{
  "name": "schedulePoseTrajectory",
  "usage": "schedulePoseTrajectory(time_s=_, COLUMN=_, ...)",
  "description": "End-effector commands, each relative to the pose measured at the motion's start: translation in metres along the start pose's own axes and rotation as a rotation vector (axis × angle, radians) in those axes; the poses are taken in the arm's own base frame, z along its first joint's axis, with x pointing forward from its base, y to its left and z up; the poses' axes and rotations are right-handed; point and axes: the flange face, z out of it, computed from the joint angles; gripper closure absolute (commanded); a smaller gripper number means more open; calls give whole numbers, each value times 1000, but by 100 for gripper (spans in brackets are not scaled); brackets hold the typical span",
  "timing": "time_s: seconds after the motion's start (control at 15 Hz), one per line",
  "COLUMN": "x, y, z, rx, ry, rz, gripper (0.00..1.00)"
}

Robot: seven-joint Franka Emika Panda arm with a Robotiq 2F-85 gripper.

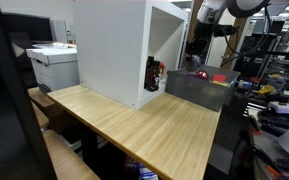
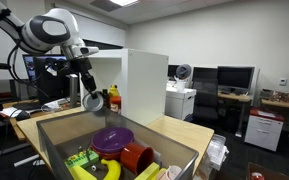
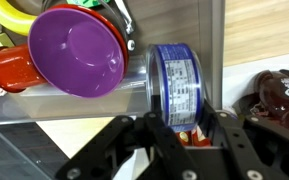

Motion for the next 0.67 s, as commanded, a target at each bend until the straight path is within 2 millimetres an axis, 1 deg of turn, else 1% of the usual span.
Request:
schedulePoseTrajectory(time_s=0.0, x=-8, y=-16, z=-12, rx=-1, ry=46, rz=-73, gripper=88)
schedulePoseTrajectory(time_s=0.07, x=-10, y=-22, z=-13, rx=3, ry=47, rz=-89, gripper=88)
schedulePoseTrajectory(time_s=0.2, x=-19, y=-46, z=-18, rx=9, ry=56, rz=-158, gripper=88)
schedulePoseTrajectory(time_s=0.4, x=-24, y=-60, z=-22, rx=-6, ry=82, rz=-211, gripper=88)
schedulePoseTrajectory(time_s=0.6, x=-25, y=-65, z=-25, rx=-30, ry=110, rz=-249, gripper=88)
